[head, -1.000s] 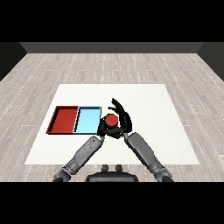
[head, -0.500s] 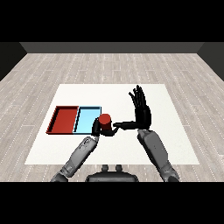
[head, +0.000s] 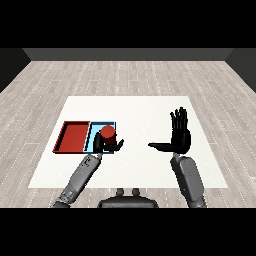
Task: Pick the red can and put it in the red box
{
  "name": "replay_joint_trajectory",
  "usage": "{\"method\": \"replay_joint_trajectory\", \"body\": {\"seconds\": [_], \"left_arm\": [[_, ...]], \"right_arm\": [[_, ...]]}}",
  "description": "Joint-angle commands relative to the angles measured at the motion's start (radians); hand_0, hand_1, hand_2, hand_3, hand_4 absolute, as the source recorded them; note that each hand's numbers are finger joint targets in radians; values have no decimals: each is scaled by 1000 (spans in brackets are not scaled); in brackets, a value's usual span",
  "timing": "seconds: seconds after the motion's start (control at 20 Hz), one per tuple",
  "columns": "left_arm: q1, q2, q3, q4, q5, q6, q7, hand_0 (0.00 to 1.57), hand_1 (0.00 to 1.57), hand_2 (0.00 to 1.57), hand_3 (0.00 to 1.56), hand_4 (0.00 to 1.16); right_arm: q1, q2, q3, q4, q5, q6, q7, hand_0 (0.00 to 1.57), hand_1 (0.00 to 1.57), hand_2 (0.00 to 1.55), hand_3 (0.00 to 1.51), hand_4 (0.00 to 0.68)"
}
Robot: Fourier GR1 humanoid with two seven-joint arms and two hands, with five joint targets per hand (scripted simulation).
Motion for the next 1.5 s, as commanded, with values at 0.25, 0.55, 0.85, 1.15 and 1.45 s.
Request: {"method": "replay_joint_trajectory", "body": {"seconds": [0.25,0.55,0.85,1.15,1.45], "left_arm": [[-30,151,126,-55,-49,-28,127,1571,1571,1556,1417,1118],[-88,256,193,79,-138,-41,162,1571,1571,1533,1402,1124],[-181,332,297,337,-141,-104,187,1544,1544,1523,1445,1079],[-191,291,395,740,-125,-92,-27,1571,1571,1566,1485,1091],[-314,320,414,1055,-195,-43,5,1395,1395,1435,1432,1046]], "right_arm": [[204,-52,-90,136,-14,127,-137,0,0,0,0,0],[271,-8,-61,211,9,142,-185,0,0,0,0,0],[154,6,-93,341,27,132,-198,0,0,0,0,0],[167,-53,-143,315,-5,186,-191,0,0,0,0,0],[178,-17,-89,280,72,148,-242,0,0,0,0,0]]}}
